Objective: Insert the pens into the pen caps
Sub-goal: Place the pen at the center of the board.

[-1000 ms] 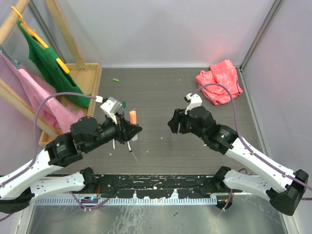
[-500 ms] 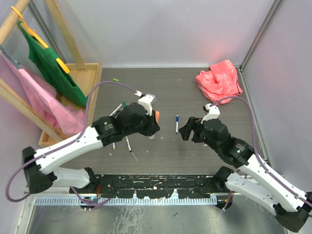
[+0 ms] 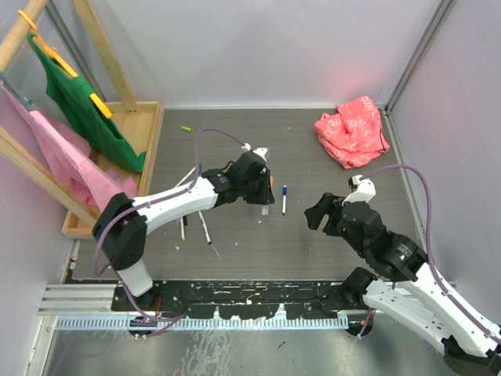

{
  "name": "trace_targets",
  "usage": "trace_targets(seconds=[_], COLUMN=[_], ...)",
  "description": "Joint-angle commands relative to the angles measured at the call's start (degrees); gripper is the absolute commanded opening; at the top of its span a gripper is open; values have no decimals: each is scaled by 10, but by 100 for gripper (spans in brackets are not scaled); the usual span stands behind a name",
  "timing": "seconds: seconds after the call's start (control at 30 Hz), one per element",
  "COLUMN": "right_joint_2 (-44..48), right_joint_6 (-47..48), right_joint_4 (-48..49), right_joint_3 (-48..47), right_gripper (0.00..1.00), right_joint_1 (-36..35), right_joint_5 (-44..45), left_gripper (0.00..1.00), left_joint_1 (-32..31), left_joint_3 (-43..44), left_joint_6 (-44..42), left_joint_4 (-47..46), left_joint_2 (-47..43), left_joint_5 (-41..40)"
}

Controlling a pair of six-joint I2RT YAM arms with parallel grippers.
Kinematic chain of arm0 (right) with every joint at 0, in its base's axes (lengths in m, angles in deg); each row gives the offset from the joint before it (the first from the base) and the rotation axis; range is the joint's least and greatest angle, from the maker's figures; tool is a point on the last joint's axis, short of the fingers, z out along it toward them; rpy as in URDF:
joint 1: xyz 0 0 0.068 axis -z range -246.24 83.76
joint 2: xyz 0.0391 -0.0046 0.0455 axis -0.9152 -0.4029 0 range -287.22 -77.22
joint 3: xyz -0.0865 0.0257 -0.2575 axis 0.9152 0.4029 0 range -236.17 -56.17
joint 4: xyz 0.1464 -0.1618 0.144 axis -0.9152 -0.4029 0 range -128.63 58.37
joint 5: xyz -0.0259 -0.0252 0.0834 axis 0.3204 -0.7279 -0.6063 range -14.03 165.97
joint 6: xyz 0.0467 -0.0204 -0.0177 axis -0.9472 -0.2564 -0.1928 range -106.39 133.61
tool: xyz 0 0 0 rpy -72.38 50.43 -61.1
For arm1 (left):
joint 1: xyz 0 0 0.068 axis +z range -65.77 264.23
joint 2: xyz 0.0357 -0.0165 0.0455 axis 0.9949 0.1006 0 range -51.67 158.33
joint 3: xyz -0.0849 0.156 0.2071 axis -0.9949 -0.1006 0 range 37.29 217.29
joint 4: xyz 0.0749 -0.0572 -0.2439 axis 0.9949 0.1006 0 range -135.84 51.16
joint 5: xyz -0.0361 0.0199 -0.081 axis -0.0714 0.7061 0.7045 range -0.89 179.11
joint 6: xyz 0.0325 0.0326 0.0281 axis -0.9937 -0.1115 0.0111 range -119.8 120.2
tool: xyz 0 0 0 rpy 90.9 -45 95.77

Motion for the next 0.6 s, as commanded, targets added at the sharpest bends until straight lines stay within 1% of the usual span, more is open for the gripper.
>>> trace_targets(seconds=[0.0,0.27,0.57], right_joint_2=[16,35,32], right_joint_6=[-21,-32,-39], right_joint_4=[-13,-24,-23], right_joint_3=[-15,-3,8], right_gripper=[80,80,80], right_joint_1=[1,1,1], right_joint_5=[15,5,3], left_gripper=[1,2,3], left_joint_1=[10,36,60], left_joint_3=[52,96,112], left_joint_6=[23,31,31], left_joint_4=[-48,-56,-54], left_joint_2=[63,151,197], left_joint_5=[37,73,101])
